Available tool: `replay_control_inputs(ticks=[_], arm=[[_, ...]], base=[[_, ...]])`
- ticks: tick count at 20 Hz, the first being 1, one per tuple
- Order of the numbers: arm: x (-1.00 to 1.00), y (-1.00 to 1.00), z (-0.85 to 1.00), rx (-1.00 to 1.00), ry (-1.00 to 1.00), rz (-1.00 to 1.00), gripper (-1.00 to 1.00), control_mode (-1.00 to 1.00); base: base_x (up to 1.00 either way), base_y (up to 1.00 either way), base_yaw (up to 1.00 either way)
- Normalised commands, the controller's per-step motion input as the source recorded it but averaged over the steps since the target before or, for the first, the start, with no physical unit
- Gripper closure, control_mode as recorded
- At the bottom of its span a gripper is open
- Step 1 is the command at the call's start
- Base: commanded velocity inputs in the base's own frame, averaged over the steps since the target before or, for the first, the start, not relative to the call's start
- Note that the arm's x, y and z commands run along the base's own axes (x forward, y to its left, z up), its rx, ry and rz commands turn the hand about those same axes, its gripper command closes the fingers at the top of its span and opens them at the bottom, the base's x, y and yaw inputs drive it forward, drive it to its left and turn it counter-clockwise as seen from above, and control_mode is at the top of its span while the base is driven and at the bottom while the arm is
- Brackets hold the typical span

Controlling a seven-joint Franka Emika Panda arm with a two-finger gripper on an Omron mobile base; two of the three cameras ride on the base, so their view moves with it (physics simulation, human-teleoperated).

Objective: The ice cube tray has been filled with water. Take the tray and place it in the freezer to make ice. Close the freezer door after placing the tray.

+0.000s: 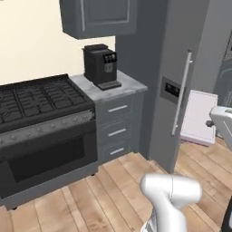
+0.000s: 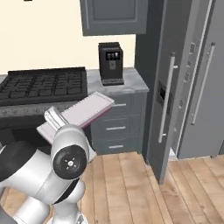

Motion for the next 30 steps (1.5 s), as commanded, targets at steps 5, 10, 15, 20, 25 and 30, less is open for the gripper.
replay_control_inputs(ticks=[5,10,15,20,25,30], arm=[[0.0,0.0,0.0,0.0,0.0,0.0,1.0,1.0],[0.0,0.0,0.0,0.0,0.0,0.0,1.0,1.0],[0.0,0.0,0.0,0.0,0.0,0.0,1.0,1.0],[0.0,0.0,0.0,0.0,0.0,0.0,1.0,1.0],[0.0,0.0,0.0,0.0,0.0,0.0,1.0,1.0],[0.0,0.0,0.0,0.0,0.0,0.0,1.0,1.0]], base=[[0.05,-1.0,0.49],[-0.05,-1.0,0.42],[-0.61,-0.99,0.15],[-0.85,-0.44,-0.03],[0.14,-0.25,-0.58],[0.0,-0.03,-0.82]])
